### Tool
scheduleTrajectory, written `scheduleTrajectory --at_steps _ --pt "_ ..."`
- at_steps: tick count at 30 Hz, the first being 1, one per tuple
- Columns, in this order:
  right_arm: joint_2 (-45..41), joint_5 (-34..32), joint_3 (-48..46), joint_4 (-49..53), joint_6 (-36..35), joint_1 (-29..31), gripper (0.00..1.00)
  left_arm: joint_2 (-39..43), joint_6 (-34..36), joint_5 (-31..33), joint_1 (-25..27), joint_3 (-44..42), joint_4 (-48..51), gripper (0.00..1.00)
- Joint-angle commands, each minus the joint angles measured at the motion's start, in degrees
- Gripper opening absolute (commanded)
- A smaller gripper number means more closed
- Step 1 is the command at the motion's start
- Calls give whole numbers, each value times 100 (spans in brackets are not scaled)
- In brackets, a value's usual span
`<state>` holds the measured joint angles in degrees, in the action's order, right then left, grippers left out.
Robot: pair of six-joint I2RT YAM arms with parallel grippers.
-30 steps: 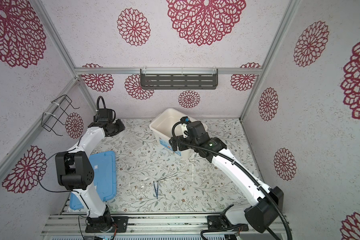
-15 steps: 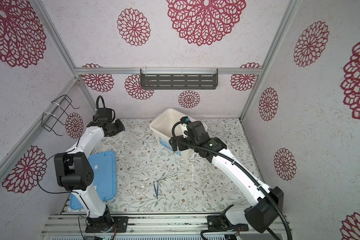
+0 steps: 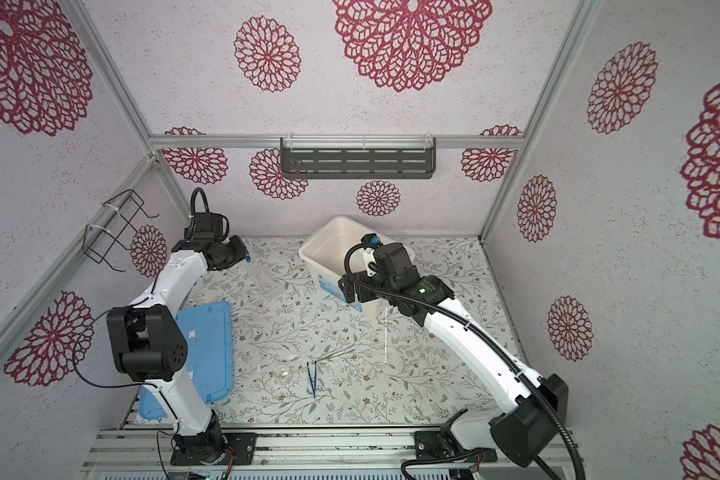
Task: Organize the chemistry lab equipment
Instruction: 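Hold the tube in the rack with the left gripper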
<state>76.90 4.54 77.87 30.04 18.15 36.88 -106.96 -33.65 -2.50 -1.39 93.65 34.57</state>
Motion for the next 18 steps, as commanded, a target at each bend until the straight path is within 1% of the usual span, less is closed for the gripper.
scheduleTrajectory --at_steps 1,11,18 --pt "-223 -105 -7 -139 102 -50 99 56 93 -12 -11 -67 -40 25" --pt "-220 -99 -8 -139 119 -50 99 113 73 -49 -10 -353 -160 24" --pt "-220 -98 -1 -138 136 -50 99 35 43 13 -27 -356 -191 23"
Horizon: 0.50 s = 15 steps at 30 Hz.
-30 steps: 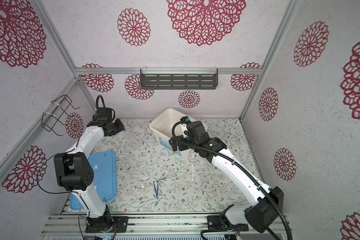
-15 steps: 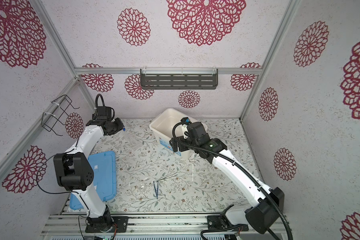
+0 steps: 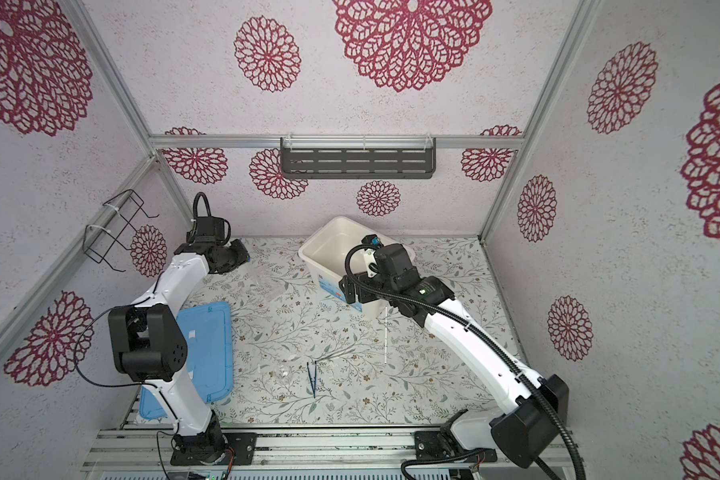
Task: Organize the chemistry lab equipment
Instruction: 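Hold the tube in the rack with the left gripper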
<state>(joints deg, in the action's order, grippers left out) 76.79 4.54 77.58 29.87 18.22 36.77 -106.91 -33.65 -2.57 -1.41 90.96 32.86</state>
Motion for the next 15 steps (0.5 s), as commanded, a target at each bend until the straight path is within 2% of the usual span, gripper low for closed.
scheduleTrajectory --at_steps 1,15 --pt "-213 -101 21 -119 129 -39 99 23 38 20 -25 -83 -17 23" --pt "-189 -94 59 -120 129 -39 99 -145 107 107 -96 219 184 25"
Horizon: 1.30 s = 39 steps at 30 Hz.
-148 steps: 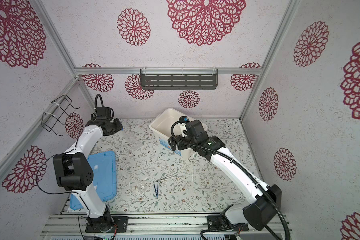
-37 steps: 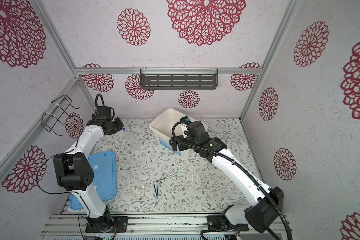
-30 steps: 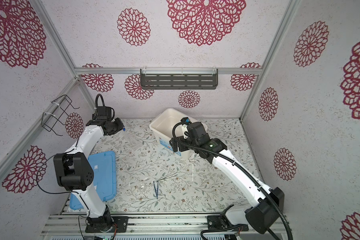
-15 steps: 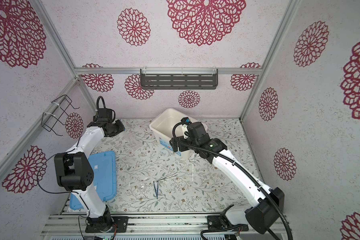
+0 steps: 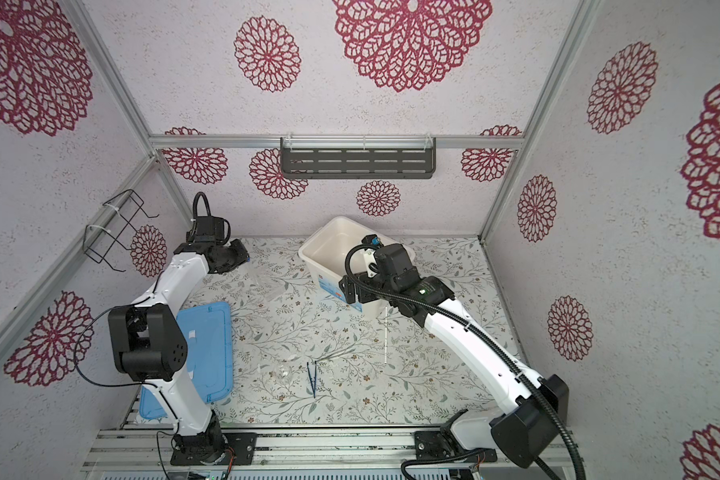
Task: Organize the chemistry lab equipment
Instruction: 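Hold the tube in the rack with the left gripper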
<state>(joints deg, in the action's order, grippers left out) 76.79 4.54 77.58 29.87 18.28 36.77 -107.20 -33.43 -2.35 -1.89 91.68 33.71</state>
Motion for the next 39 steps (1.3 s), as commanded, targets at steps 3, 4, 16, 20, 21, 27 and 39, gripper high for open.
scheduleTrajectory --at_steps 3,4,16,20,21,27,39 --pt "-188 -85 73 -120 128 -39 99 -143 82 90 -48 158 100 25" --pt "-186 -78 73 -118 126 -39 99 -148 82 101 -55 173 109 25" --pt "-161 -75 102 -122 125 -41 99 -230 73 148 -57 337 153 26" --pt "-159 -84 97 -120 123 -43 99 -267 58 147 -57 412 200 27" --pt "-159 -82 93 -122 123 -40 99 -258 56 159 -57 409 213 27" --pt "-177 -88 71 -121 134 -41 99 -148 56 187 -57 355 193 27" --pt "-199 -79 38 -133 159 -46 99 31 36 138 -57 262 144 27"
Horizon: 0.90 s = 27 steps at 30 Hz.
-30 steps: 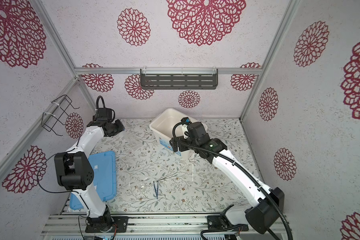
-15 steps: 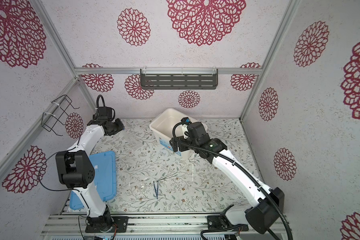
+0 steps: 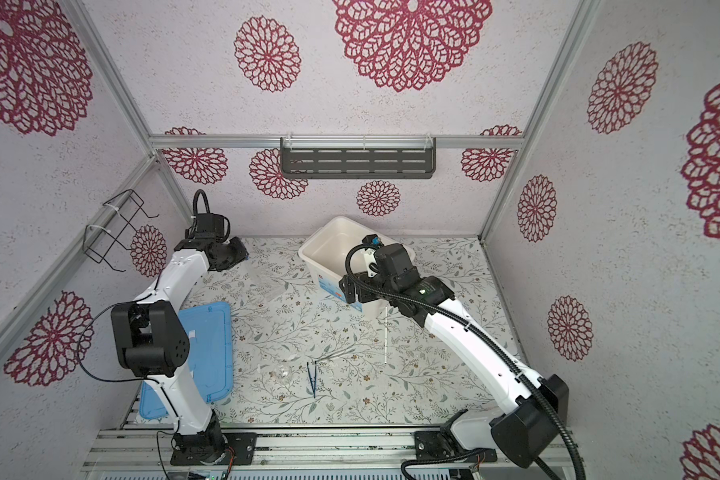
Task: Organize the chemistry lab equipment
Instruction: 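Hold the tube in the rack with the left gripper, then open and lift the left gripper off the tube while the right swings out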
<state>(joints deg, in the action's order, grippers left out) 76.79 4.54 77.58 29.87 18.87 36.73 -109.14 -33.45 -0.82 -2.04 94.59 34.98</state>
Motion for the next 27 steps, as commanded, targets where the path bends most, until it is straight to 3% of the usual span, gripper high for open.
scheduleTrajectory --at_steps 1,18,27 --pt "-199 -82 37 -133 99 -42 99 242 34 -23 -42 -28 12 27" --pt "-184 -92 13 -108 126 -39 99 669 3 -73 -42 217 112 29" --pt "368 104 820 1016 -381 -37 99 1338 186 -145 6 270 454 31"
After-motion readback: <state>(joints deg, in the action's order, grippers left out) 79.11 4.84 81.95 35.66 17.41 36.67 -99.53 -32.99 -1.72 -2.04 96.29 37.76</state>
